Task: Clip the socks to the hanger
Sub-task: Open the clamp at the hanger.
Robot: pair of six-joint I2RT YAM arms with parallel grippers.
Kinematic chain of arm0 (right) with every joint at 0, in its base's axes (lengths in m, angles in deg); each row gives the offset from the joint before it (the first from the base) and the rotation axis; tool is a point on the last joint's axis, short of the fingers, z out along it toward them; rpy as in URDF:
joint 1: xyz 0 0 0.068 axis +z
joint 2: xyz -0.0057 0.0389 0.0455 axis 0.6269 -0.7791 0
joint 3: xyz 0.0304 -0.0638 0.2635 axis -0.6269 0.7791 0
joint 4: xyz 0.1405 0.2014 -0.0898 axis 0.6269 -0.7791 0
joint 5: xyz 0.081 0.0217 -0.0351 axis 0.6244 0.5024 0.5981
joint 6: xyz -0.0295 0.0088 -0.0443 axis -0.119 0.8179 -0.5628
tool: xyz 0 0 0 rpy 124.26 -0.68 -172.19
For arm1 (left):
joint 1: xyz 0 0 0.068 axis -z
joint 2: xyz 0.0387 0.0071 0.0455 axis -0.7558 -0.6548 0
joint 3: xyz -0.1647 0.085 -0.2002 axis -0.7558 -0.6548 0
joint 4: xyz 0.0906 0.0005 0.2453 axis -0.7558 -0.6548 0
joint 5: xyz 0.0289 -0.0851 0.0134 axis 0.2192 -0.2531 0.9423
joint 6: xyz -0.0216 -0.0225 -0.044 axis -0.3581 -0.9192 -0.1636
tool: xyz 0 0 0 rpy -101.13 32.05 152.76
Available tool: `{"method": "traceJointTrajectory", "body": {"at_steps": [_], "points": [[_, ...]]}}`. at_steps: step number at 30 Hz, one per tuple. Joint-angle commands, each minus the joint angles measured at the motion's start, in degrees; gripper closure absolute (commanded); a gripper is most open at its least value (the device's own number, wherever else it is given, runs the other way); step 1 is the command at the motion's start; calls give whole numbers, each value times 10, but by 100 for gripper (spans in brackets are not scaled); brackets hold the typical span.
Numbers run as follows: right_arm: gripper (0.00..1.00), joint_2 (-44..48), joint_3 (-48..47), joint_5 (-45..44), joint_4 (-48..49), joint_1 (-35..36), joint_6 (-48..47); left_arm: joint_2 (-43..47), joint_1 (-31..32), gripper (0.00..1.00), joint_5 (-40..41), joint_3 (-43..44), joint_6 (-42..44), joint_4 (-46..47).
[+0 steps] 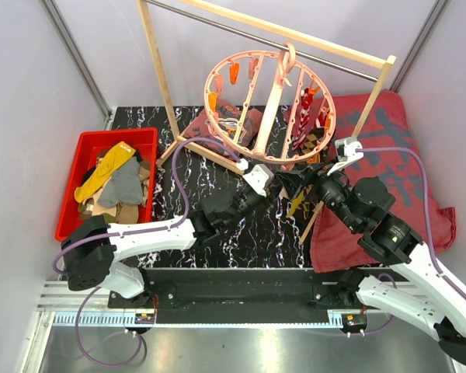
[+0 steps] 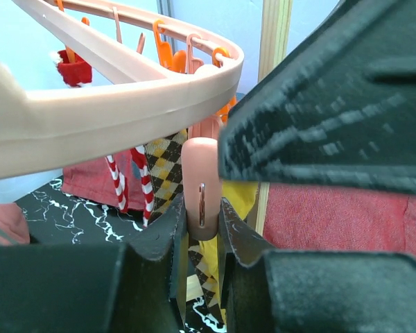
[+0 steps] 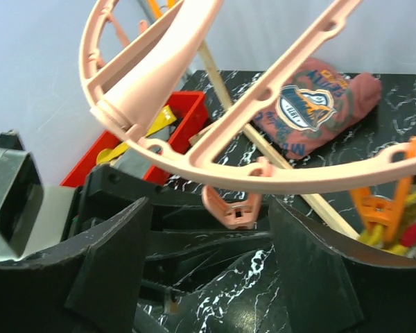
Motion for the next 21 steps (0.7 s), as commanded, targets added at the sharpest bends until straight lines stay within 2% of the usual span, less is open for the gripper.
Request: {"method": "traceJointTrajectory", "body": {"at_steps": [1, 8, 12, 21], "points": [[23, -15, -20, 42, 26, 3, -15, 10, 0, 100, -6, 1, -16, 20], [24, -21, -9, -38, 27, 3, -15, 18, 2, 100, -12, -4, -21, 19], [27, -25, -9, -47, 40, 4, -22, 18, 5, 100, -16, -4, -23, 19], [44, -46, -17, -35, 60, 3, -31, 20, 8, 100, -15, -4, -27, 8]]}}
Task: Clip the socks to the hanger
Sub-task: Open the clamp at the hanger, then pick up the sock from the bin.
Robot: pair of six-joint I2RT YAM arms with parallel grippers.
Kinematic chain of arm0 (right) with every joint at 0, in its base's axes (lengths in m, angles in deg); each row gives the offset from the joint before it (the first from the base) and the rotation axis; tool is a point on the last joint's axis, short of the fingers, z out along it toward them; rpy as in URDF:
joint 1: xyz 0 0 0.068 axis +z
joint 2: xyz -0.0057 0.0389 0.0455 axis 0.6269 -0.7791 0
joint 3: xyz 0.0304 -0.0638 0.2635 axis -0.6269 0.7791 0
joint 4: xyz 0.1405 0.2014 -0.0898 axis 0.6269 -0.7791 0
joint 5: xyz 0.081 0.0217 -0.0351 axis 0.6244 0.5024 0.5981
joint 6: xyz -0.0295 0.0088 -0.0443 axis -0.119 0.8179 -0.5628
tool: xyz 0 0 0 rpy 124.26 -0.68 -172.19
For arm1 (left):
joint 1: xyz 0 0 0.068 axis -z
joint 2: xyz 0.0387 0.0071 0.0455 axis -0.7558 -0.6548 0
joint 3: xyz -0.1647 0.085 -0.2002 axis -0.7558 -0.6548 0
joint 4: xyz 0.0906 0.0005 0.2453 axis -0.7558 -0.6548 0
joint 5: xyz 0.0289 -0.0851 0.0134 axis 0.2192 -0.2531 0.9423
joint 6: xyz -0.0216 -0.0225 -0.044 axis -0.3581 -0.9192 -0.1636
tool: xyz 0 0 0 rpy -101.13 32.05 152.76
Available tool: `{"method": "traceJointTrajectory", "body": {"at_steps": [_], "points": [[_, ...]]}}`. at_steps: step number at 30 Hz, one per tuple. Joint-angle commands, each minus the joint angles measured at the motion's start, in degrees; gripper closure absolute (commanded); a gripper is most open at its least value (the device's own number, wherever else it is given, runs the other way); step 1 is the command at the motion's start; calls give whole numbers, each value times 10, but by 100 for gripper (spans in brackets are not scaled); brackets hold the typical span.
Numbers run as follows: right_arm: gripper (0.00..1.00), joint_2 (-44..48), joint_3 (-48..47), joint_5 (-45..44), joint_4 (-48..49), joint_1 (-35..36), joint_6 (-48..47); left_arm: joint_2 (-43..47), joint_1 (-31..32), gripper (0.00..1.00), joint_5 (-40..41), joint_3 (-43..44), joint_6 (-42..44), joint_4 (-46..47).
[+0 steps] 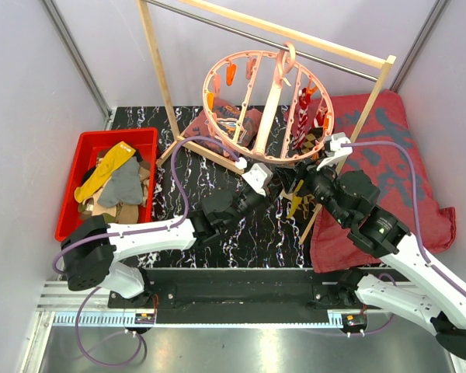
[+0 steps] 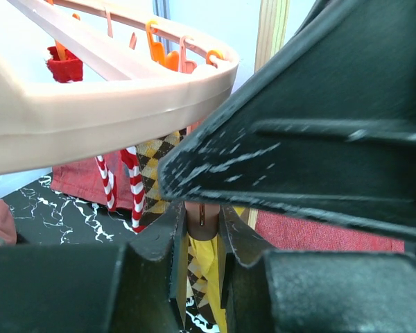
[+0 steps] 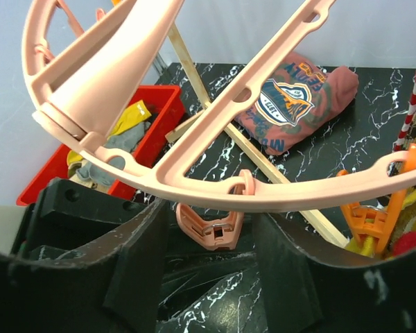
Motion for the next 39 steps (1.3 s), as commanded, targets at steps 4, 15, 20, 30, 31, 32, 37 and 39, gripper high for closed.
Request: {"method": "traceJointTrajectory", "body": {"at_steps": [4, 15, 20, 30, 31, 32, 37, 39], "points": [[56, -5, -13, -4, 45, 4, -11, 21, 7, 99, -11, -1, -7, 3], [89, 3, -5, -9, 42, 3, -2, 39, 7, 55, 4, -11, -15, -1], [90, 1, -7, -9, 41, 3, -1, 70, 5, 33, 18, -28, -31, -32], [87, 6, -4, -14, 35, 3, -10, 257, -44, 15, 117, -107, -111, -308], [87, 6, -4, -15, 34, 3, -13, 272, -53, 15, 131, -112, -119, -368], [87, 7, -5, -17, 32, 3, -13, 301, -66, 15, 133, -113, -125, -398], [87, 10, -4, -17, 24, 3, -20, 357, -210, 15, 112, -101, -137, -569], [86, 10, -5, -17, 22, 3, -22, 354, -296, 16, 98, -82, -125, -596]]}}
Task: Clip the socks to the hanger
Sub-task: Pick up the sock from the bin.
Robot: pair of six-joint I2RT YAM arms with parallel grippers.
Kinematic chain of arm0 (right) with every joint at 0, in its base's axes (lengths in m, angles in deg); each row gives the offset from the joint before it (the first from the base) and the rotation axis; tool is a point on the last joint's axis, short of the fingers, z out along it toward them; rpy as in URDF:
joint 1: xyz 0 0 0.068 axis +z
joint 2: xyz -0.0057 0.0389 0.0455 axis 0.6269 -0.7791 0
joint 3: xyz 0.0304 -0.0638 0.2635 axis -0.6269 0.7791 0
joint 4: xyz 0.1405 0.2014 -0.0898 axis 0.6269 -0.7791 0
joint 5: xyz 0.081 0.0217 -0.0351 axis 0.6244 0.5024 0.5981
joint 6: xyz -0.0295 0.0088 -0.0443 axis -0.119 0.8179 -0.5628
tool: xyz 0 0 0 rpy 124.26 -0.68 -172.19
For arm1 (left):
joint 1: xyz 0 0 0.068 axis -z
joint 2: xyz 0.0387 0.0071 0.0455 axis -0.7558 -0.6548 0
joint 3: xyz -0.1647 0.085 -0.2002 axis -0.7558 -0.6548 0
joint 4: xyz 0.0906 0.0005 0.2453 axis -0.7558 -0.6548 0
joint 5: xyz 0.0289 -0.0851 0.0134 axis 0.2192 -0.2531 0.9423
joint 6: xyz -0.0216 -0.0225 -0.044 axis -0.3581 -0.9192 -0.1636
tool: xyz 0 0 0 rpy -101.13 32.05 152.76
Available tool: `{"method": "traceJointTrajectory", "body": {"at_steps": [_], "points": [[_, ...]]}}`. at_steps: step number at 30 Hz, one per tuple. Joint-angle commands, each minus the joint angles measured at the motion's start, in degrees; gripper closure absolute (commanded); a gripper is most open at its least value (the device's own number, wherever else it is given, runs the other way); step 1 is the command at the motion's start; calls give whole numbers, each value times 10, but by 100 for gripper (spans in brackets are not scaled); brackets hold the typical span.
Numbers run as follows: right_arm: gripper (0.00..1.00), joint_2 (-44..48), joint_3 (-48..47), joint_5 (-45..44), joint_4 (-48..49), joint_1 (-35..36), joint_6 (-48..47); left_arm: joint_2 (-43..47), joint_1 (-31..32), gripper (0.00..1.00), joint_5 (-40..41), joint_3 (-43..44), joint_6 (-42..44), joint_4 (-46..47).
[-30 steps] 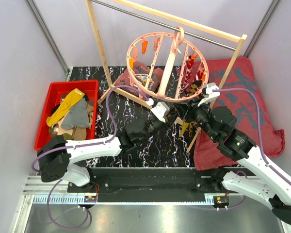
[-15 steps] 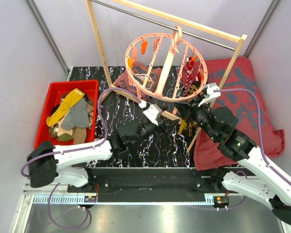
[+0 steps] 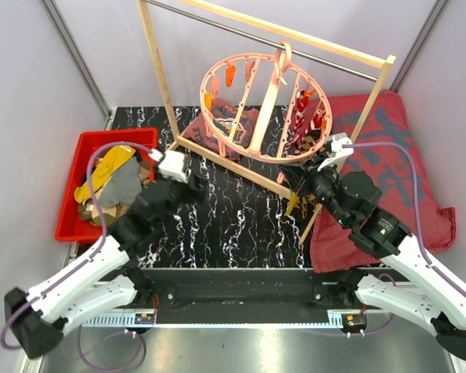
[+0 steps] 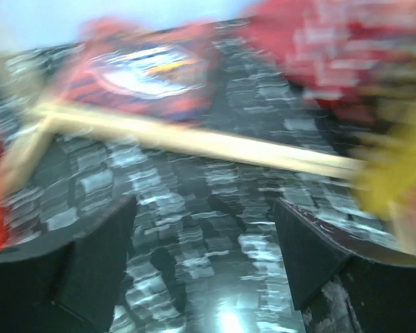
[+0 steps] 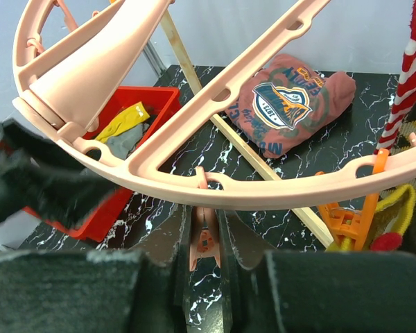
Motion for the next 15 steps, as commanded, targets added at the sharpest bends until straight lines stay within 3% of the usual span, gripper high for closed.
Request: {"method": "traceJointTrajectory", "body": {"at_steps": [1, 4, 7, 13, 15], "points": [[86, 11, -4, -15, 17, 2, -11, -2, -141, 17, -2, 39, -1, -159], [86, 13, -1, -14, 15, 2, -13, -86, -274, 20, -20, 121, -1, -215], [86, 16, 1, -12, 15, 2, -14, -167, -347, 25, -18, 164, 24, -219], [86, 19, 7, -4, 14, 2, -14, -364, -458, 34, -22, 304, 21, -232], [86, 19, 9, -4, 13, 2, -17, -428, -468, 36, -20, 353, 20, -234]]}}
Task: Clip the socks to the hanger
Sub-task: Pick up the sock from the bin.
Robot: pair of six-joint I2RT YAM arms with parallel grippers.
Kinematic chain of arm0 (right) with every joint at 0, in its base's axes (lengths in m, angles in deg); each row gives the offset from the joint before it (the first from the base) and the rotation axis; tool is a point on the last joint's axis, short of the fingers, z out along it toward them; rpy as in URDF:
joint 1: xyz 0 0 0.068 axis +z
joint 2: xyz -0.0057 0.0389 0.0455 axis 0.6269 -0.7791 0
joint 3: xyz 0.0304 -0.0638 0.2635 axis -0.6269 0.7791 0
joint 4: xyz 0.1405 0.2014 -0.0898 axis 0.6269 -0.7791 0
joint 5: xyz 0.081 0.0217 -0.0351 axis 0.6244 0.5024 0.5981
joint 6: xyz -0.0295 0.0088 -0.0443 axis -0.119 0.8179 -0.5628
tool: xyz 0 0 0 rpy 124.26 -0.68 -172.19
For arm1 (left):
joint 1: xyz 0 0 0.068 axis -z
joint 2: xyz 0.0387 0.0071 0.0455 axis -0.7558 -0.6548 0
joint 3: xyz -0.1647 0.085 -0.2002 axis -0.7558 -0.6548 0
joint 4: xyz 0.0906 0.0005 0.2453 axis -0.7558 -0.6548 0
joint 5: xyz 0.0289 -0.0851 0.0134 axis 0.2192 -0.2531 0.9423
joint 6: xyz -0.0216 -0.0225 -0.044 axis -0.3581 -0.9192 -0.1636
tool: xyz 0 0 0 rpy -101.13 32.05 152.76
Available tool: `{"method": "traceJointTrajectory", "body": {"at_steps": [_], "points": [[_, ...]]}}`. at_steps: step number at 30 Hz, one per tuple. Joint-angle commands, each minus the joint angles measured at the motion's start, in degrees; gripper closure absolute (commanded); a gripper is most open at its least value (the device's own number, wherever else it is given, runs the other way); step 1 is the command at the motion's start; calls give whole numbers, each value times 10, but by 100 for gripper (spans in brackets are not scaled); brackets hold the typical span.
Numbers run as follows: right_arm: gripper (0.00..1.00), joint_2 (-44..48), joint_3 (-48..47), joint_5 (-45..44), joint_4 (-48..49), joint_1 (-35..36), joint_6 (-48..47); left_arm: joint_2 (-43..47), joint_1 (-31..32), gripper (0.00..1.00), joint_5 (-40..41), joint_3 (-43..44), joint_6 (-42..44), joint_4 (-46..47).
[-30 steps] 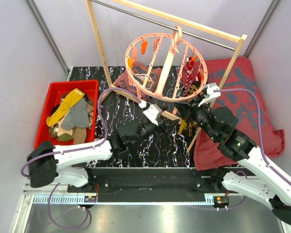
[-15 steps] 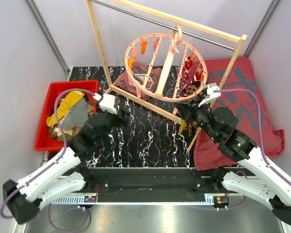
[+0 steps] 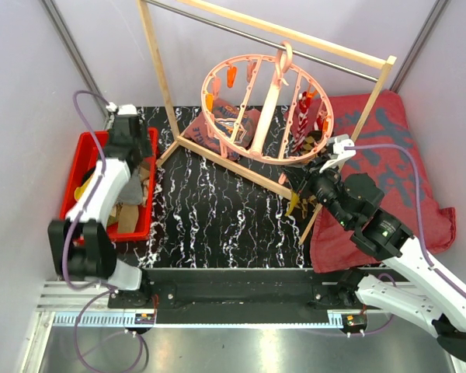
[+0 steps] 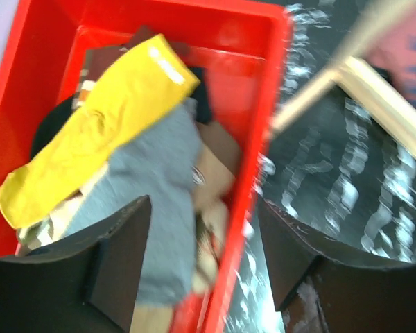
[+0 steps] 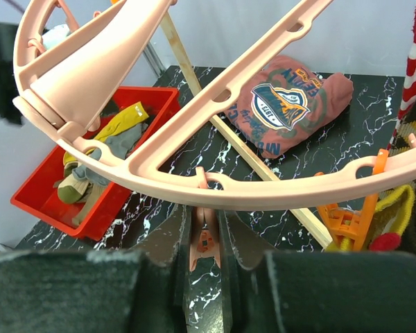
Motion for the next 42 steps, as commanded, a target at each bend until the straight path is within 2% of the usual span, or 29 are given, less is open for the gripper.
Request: {"method": "traceJointTrajectory", "body": {"at_steps": [1, 6, 13, 23, 24, 26, 27, 30, 34, 42], "points": [[86, 8, 4, -5, 16, 1, -11, -111, -53, 37, -7, 91, 2, -14], [86, 7, 5, -2, 13, 2, -15, -223, -97, 43, -2, 183, -4, -20], [86, -4, 5, -2, 10, 2, -10, -338, -122, 51, -22, 291, -17, -26], [87, -9, 0, -13, -7, 2, -16, -469, -147, 56, -56, 381, -34, -68], [87, -9, 0, -13, -6, 2, -15, -480, -148, 61, -64, 385, -36, -73], [87, -11, -1, -14, -8, 3, -16, -480, -149, 68, -68, 384, -37, -77], [87, -12, -2, -14, -8, 3, -17, -477, -150, 76, -67, 379, -34, -77], [87, -15, -4, -14, -9, 3, -19, -453, -149, 89, -59, 372, -25, -77], [87, -19, -4, -16, -10, 2, -20, -407, -149, 94, -37, 357, -19, -75], [86, -19, -5, -12, -10, 2, -24, -292, -149, 93, -30, 313, -33, -58]]}}
